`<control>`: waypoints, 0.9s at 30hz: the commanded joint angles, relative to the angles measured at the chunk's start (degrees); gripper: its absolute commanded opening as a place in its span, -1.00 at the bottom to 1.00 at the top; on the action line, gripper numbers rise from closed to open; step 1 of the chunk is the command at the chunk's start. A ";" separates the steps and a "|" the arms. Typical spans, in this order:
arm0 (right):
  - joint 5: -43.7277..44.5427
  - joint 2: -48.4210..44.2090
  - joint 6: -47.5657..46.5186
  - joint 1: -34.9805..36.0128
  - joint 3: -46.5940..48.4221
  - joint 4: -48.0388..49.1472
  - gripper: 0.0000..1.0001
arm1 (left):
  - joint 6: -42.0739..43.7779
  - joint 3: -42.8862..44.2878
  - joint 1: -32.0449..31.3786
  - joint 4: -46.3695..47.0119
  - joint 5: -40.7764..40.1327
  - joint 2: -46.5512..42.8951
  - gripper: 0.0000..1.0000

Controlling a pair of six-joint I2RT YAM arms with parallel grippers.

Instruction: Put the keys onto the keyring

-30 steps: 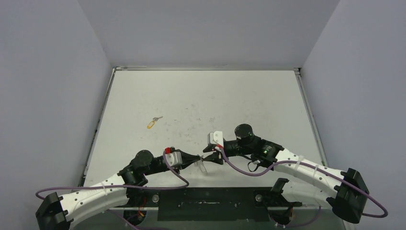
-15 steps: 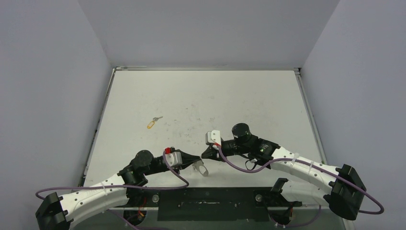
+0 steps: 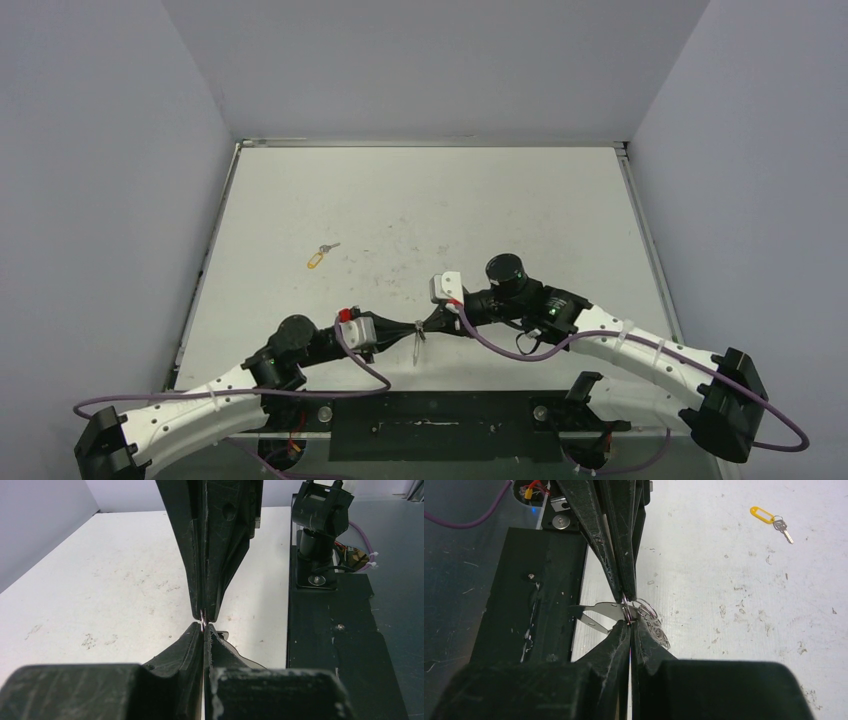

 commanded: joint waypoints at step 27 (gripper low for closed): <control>7.34 1.37 -1.82 4.07 7.19 -5.36 -1.00 | 1.13 1.88 -0.26 -4.74 -2.56 -4.72 -1.00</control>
